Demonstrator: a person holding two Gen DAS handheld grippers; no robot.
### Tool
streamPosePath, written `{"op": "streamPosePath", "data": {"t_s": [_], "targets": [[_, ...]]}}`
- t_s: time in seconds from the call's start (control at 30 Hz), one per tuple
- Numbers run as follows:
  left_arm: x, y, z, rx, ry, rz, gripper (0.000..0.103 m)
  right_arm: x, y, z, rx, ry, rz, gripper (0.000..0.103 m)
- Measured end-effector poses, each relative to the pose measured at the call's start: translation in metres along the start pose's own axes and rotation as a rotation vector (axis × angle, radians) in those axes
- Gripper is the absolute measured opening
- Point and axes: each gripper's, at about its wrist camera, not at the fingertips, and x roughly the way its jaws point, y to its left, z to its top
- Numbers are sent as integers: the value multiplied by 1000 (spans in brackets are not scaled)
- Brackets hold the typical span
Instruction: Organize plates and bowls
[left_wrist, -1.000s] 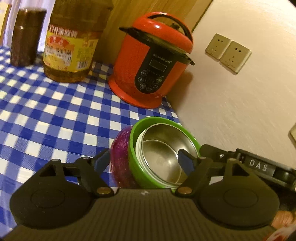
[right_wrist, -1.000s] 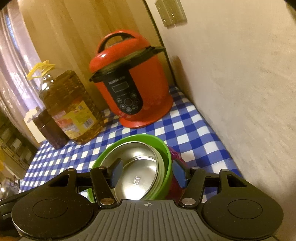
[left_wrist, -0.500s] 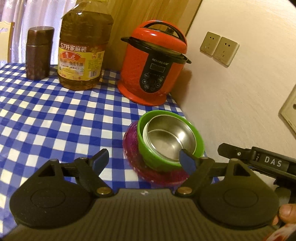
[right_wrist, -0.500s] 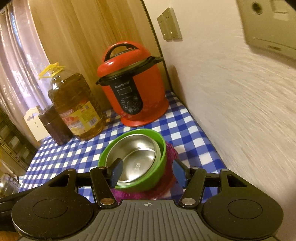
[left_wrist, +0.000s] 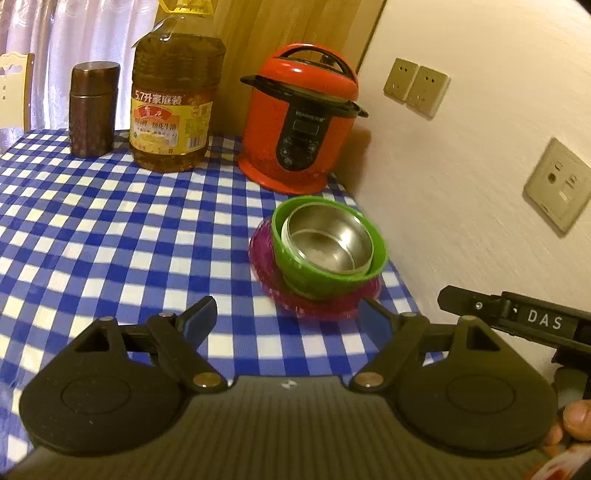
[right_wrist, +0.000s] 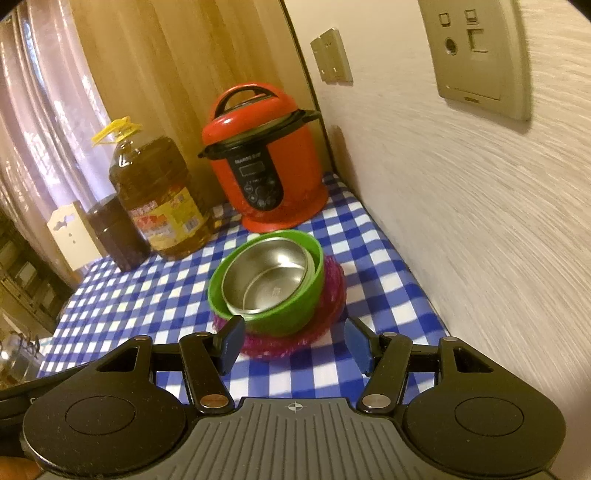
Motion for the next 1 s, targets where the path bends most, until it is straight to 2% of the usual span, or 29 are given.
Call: {"op": "streamPosePath", "data": {"t_s": [0.33, 0.63, 1.0], "targets": [[-35, -3, -29, 34, 26, 27, 82, -30, 7, -27, -15, 45, -23, 60], [-66, 7, -46, 1, 27, 41, 81, -57, 21, -44, -40, 46, -26, 60], [-105, 4, -65, 34, 19, 40, 81, -93, 31, -70, -31, 47, -53, 60]]}}
